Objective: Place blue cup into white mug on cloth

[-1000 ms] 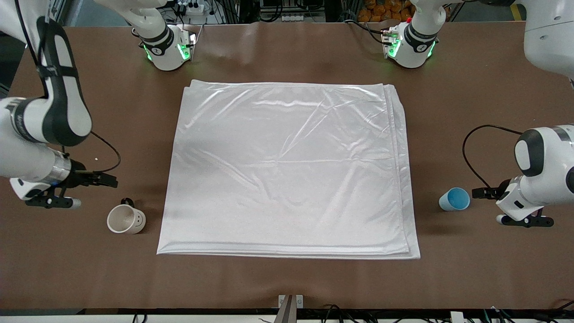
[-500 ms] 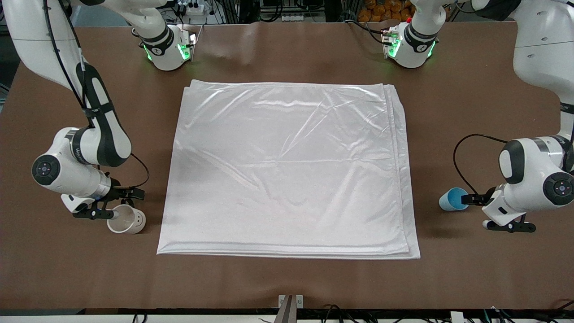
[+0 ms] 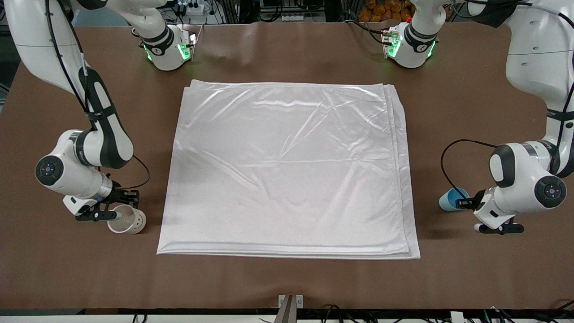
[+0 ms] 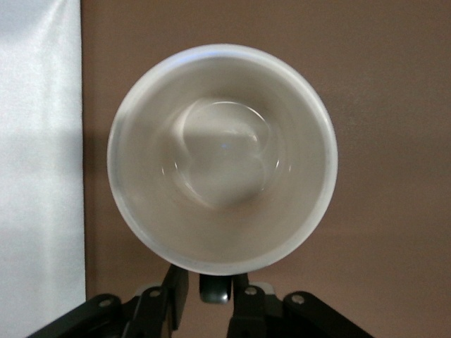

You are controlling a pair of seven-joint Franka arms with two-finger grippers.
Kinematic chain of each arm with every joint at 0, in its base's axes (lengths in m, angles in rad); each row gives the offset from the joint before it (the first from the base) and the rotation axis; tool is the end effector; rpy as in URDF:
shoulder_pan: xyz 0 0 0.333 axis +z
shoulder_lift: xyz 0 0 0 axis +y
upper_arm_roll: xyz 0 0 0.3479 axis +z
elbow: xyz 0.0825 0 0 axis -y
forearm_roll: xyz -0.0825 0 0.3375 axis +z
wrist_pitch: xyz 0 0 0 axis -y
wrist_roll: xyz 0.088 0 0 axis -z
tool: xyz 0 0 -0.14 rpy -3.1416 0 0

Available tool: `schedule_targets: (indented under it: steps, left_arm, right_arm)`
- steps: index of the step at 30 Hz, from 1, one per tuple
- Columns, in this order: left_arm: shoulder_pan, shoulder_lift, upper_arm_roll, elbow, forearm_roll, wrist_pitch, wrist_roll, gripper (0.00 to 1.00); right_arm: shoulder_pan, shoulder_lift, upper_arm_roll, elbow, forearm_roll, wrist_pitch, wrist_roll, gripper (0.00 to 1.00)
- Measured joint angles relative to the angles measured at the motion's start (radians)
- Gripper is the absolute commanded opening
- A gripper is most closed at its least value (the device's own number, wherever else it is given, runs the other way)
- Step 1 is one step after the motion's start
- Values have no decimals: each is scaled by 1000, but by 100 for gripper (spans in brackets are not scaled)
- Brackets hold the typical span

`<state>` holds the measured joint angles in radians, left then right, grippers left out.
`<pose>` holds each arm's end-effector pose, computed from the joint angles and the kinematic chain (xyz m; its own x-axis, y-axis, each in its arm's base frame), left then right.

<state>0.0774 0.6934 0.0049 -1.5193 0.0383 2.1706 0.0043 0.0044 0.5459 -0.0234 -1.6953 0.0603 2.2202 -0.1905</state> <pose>0.6851 0.0585 0.2683 0.9976 0.0553 -0.0426 0.0539 -0.9980 -0.0336 0.6519 -0.0070 0.3008 0.9904 0.1376 -0.0143 0.1370 -0.9898 -0.0385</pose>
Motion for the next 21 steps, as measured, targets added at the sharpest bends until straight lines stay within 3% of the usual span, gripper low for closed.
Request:
schedule_targets:
  steps: [8, 12, 21]
  left_arm:
    - [6, -46, 3, 8, 0, -10, 0, 0]
    - [2, -69, 1, 9, 0, -16, 0, 0]
    - [-72, -79, -8, 9, 0, -26, -123, 0]
  right_arm:
    - [101, -77, 73, 129, 2, -211, 175, 0]
    - [191, -84, 112, 146, 1, -219, 288, 0]
    - [445, -37, 120, 146, 1, -125, 457, 0]
